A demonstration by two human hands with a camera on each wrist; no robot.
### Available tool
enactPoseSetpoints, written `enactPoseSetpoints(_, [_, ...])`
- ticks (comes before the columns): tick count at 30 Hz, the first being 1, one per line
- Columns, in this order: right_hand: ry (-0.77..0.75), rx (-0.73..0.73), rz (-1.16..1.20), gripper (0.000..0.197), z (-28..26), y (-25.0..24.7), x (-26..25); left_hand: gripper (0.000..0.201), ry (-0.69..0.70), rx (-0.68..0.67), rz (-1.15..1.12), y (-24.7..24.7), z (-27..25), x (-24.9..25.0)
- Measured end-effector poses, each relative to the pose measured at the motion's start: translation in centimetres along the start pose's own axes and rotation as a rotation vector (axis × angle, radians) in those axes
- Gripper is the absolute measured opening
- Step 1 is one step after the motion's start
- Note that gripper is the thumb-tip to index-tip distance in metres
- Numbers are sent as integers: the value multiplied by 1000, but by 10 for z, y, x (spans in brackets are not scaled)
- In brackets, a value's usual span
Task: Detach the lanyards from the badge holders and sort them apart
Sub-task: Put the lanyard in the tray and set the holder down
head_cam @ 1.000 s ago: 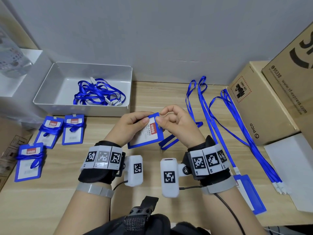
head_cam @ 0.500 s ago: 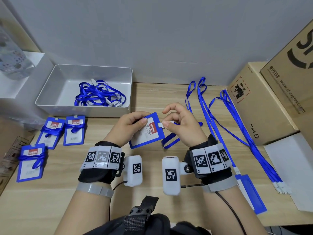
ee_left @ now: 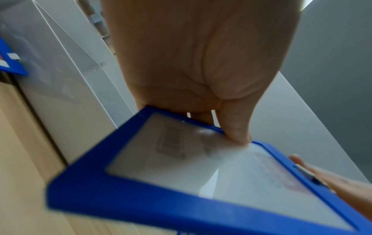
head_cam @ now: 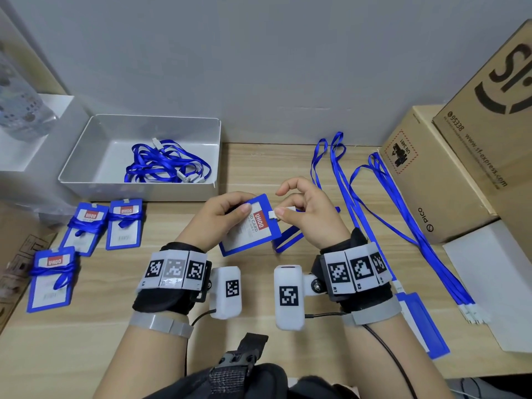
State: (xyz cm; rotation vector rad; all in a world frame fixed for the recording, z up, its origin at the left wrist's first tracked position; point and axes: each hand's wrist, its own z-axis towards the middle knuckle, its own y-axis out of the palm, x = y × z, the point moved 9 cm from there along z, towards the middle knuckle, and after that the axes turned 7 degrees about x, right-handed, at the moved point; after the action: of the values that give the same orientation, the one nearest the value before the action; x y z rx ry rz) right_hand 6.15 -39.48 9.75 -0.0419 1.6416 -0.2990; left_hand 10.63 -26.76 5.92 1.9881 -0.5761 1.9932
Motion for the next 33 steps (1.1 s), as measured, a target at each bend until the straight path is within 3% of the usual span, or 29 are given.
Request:
enactPoseSetpoints(7, [-60, 11, -125, 33, -3, 0, -8, 15, -14, 7, -1, 5, 2, -1])
enactPoseSetpoints(16, [-60, 31, -101, 23, -7, -3, -6, 14, -14, 53, 10, 0, 1, -3])
enactPoseSetpoints(21, [-67, 16, -154, 31, -6, -2, -4, 35, -14, 32, -1, 8, 0, 4])
enactPoseSetpoints(33, [-72, 5, -194, 19, -7, 6, -8, 40, -51, 78, 77, 9, 3, 3])
